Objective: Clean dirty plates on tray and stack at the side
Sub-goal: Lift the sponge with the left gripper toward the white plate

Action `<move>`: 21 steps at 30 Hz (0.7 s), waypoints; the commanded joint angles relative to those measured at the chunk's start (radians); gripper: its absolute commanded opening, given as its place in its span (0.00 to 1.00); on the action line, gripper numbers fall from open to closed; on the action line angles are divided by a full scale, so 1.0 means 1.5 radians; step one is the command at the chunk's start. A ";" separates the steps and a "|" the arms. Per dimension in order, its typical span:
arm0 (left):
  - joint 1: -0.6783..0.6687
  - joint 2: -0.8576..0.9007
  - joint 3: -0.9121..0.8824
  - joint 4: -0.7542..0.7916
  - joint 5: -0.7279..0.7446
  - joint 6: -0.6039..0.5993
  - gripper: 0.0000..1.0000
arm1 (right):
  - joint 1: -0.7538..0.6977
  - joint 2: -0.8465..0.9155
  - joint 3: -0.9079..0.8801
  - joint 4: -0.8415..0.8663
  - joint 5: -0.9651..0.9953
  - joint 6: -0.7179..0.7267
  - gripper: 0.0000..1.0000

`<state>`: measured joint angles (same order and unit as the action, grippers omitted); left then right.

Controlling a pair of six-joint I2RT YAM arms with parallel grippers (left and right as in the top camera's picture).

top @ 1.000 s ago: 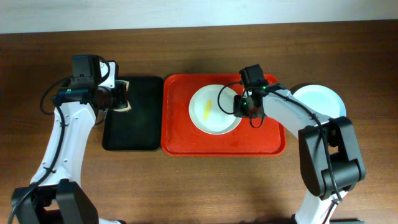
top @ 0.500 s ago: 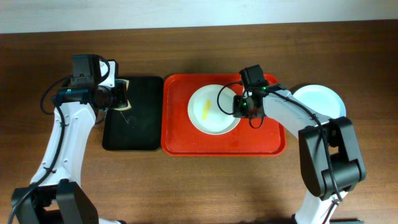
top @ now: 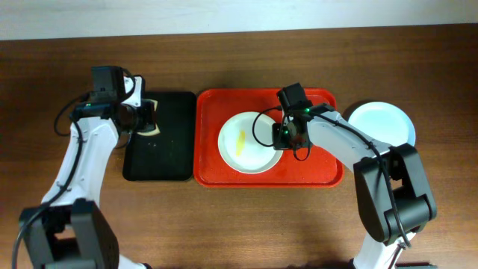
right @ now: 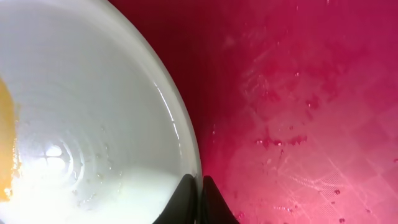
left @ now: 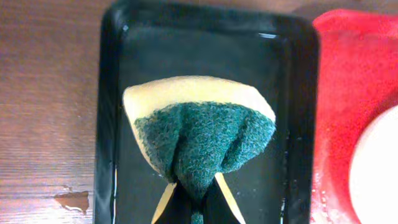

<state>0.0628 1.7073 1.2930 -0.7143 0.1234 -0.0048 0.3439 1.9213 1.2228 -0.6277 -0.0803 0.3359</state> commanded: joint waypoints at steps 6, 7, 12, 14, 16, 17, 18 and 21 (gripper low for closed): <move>-0.003 0.019 0.000 0.008 0.065 0.021 0.00 | 0.001 -0.016 -0.010 -0.008 -0.002 -0.011 0.04; -0.003 0.019 0.000 0.008 0.065 0.021 0.00 | 0.001 -0.016 -0.010 -0.009 -0.002 -0.011 0.04; -0.003 0.019 0.000 0.015 0.065 0.021 0.00 | -0.006 -0.016 -0.003 -0.021 -0.002 -0.011 0.04; -0.006 0.019 0.000 0.015 0.065 0.021 0.00 | -0.007 -0.016 -0.003 -0.021 -0.004 -0.009 0.04; -0.014 0.019 0.000 0.015 0.065 0.021 0.00 | -0.007 -0.016 -0.003 -0.021 -0.004 -0.008 0.04; -0.019 0.019 0.000 0.015 0.062 0.021 0.00 | -0.007 -0.016 -0.003 -0.021 -0.003 -0.001 0.04; -0.024 0.019 0.000 0.015 0.060 0.021 0.00 | -0.007 -0.016 -0.003 -0.021 0.000 0.011 0.04; -0.037 0.019 0.000 0.015 0.060 0.021 0.00 | -0.007 -0.014 -0.011 -0.018 0.004 0.103 0.04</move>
<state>0.0280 1.7344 1.2930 -0.6975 0.1989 0.0074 0.3389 1.9186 1.2228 -0.6514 -0.0883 0.3702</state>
